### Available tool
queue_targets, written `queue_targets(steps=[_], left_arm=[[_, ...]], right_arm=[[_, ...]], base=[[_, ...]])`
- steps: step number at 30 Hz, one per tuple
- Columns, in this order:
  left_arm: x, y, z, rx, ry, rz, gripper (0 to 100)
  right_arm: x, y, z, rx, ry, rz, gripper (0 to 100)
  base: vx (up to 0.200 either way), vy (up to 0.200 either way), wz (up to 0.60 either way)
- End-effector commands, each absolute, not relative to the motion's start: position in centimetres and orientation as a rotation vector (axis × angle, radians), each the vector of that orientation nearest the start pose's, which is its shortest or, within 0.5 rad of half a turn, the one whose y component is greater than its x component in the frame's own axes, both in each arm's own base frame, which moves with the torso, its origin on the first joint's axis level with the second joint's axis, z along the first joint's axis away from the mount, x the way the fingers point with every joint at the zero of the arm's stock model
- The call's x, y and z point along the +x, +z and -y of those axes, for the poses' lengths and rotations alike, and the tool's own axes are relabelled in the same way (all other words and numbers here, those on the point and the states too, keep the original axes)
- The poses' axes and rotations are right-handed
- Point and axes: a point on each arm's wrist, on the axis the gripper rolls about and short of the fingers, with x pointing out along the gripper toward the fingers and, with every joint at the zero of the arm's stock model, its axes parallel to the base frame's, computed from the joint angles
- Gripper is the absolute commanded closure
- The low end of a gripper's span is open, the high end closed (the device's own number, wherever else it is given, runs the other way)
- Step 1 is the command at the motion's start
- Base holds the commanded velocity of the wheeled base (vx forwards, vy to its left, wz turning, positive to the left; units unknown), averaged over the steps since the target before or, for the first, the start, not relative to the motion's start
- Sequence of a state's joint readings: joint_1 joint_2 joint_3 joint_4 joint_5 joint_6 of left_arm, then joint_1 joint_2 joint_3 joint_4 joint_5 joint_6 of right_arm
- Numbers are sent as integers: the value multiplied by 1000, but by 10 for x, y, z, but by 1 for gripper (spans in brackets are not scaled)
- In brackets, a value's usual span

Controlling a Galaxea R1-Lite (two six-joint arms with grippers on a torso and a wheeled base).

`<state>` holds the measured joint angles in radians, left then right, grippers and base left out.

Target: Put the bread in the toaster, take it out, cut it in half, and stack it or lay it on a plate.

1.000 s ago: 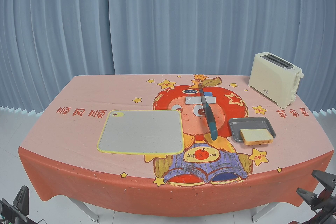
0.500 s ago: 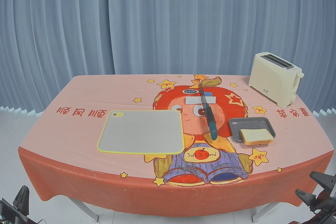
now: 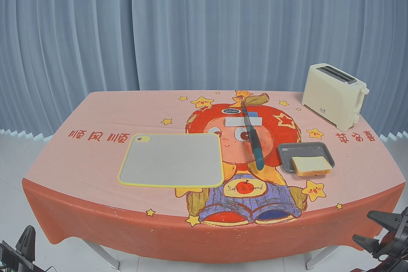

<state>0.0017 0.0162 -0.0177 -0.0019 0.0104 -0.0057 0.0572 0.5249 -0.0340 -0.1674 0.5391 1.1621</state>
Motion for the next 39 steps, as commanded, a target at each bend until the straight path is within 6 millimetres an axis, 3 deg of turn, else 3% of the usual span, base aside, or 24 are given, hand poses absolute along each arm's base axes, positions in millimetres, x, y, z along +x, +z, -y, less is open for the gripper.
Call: queue_targets(steps=[1, 9, 23, 39], left_arm=[[-23, 76, 0, -6, 12, 2, 100], [-23, 76, 0, -8, 12, 3, 100], [-23, 76, 0, -6, 12, 3, 100], [-23, 76, 0, -6, 12, 2, 100]], right_arm=[[27, 102, -14, 1203, 334, -684, 0], [42, 107, -16, 1282, 349, -698, 0], [95, 111, -21, 1303, 283, -756, 0], [131, 116, -26, 1301, 257, -812, 0]], base=[[0, 0, 0], [0, 0, 0], [0, 0, 0], [0, 0, 0]])
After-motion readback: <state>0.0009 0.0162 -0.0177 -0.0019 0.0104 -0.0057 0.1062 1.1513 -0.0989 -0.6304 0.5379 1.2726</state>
